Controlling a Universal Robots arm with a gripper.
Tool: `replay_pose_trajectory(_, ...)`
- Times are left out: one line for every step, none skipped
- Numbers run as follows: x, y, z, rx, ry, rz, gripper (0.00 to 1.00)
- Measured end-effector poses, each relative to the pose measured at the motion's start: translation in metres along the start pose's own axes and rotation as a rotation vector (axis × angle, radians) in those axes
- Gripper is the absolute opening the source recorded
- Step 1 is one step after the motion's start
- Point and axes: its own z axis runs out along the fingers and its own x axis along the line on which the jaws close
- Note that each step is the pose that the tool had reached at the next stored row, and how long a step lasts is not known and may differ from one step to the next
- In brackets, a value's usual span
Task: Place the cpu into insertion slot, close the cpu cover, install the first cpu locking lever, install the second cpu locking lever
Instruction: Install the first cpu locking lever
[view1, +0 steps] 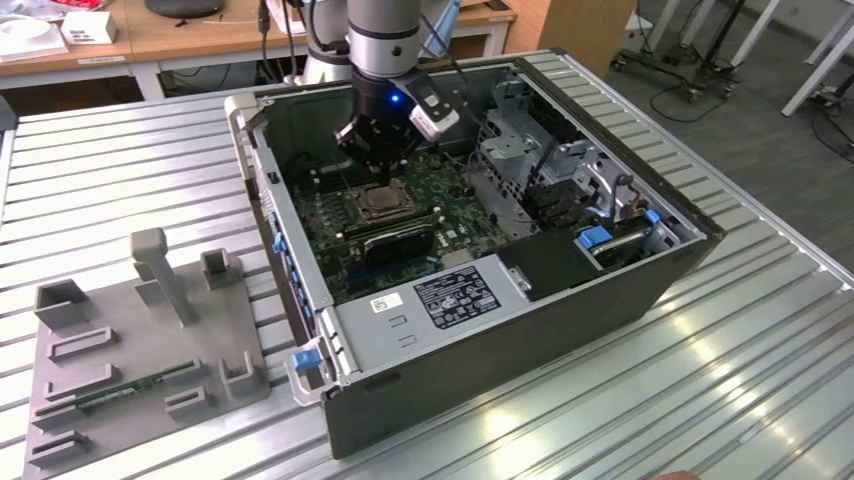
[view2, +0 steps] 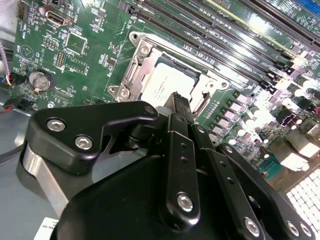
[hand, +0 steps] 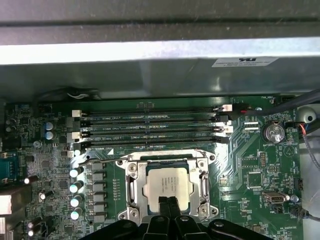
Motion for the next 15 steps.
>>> replay_pose_trajectory(0.0000, 0.0000, -0.0007, 0.0000, 0.0000, 0.000, 0.11)
replay_pose_trajectory(-0.0001, 0.0000, -0.0016, -0.0001, 0.0000, 0.000, 0.11)
replay_pose_trajectory(-0.0001, 0.0000, -0.0027, 0.0000, 0.0000, 0.000, 0.11)
replay_pose_trajectory(-0.0001, 0.0001, -0.0040, 0.0000, 0.0000, 0.000, 0.11)
replay_pose_trajectory(-0.0002, 0.0001, -0.0054, 0.0000, 0.0000, 0.000, 0.11)
replay_pose_trajectory(-0.0003, 0.0001, -0.0067, -0.0001, 0.0000, 0.000, 0.11)
replay_pose_trajectory(-0.0003, 0.0002, -0.0080, -0.0002, -0.0001, 0.000, 0.11)
replay_pose_trajectory(-0.0004, 0.0002, -0.0094, -0.0001, 0.0000, 0.000, 0.11)
replay_pose_trajectory(-0.0004, 0.0002, -0.0110, 0.0001, 0.0001, 0.000, 0.11)
replay_pose_trajectory(-0.0005, 0.0003, -0.0125, 0.0000, 0.0000, 0.000, 0.11)
replay_pose_trajectory(-0.0005, 0.0003, -0.0139, 0.0000, 0.0000, 0.000, 0.11)
replay_pose_trajectory(-0.0006, 0.0003, -0.0153, 0.0000, 0.0000, 0.000, 0.11)
replay_pose_trajectory(-0.0006, 0.0003, -0.0163, 0.0000, 0.0000, 0.000, 0.11)
replay_pose_trajectory(-0.0006, 0.0003, -0.0165, -0.0001, 0.0000, 0.000, 0.11)
replay_pose_trajectory(-0.0006, 0.0003, -0.0165, -0.0001, 0.0000, 0.000, 0.11)
